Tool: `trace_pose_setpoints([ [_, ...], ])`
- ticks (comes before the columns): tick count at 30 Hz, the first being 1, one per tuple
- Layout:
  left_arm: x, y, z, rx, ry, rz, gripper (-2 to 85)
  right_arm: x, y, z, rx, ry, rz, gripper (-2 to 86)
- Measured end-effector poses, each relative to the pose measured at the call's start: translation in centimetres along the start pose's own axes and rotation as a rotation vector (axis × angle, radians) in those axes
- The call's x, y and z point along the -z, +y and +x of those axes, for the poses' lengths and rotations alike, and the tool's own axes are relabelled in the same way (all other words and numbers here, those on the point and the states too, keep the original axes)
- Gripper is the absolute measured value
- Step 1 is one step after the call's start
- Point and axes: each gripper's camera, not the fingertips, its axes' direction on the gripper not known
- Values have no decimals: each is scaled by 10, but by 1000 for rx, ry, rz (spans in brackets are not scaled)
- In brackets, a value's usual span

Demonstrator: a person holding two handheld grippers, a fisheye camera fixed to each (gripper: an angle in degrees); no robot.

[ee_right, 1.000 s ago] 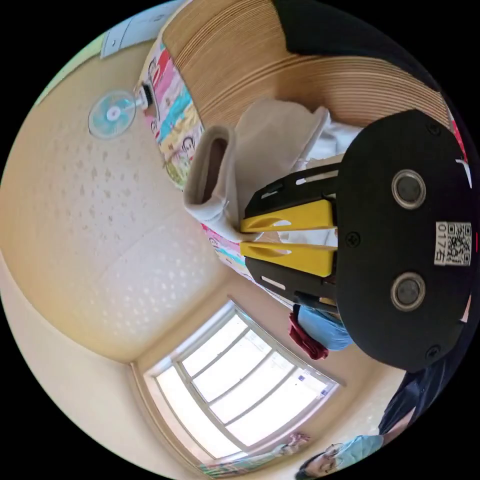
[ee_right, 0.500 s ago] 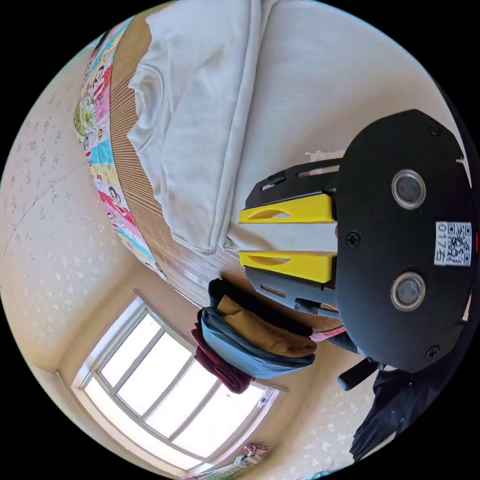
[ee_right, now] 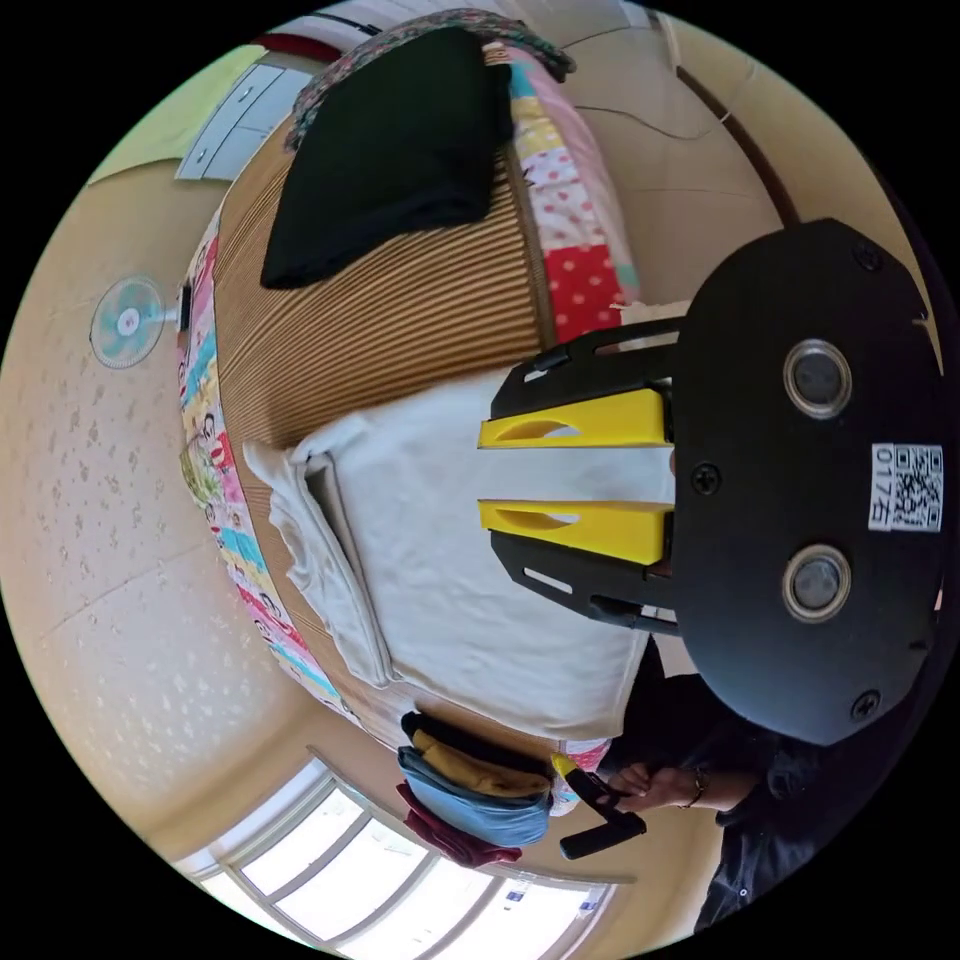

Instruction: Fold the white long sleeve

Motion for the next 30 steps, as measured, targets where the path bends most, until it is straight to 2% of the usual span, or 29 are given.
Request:
trace_pose_setpoints([
  [5,16,14,2,62,-44,-68,87,29,41,48,-81,29,-5,79],
  [10,-6,30,-10,146,-40,-229,117,37,55,75,-145,-17,20,89],
  [14,-9,30,-20,172,-1,-251,82,45,53,91,-183,-113,60,106],
  [19,21,33,-26,168,218,-144,49,62,49,108,-177,-183,86,122],
  [25,61,38,-20,131,292,-38,45,58,55,139,-121,-286,-51,130],
  [27,67,37,-18,120,311,-27,44,50,63,144,-50,-338,-133,92],
  [30,82,36,-16,109,342,6,43,61,72,147,-8,-393,-109,47],
])
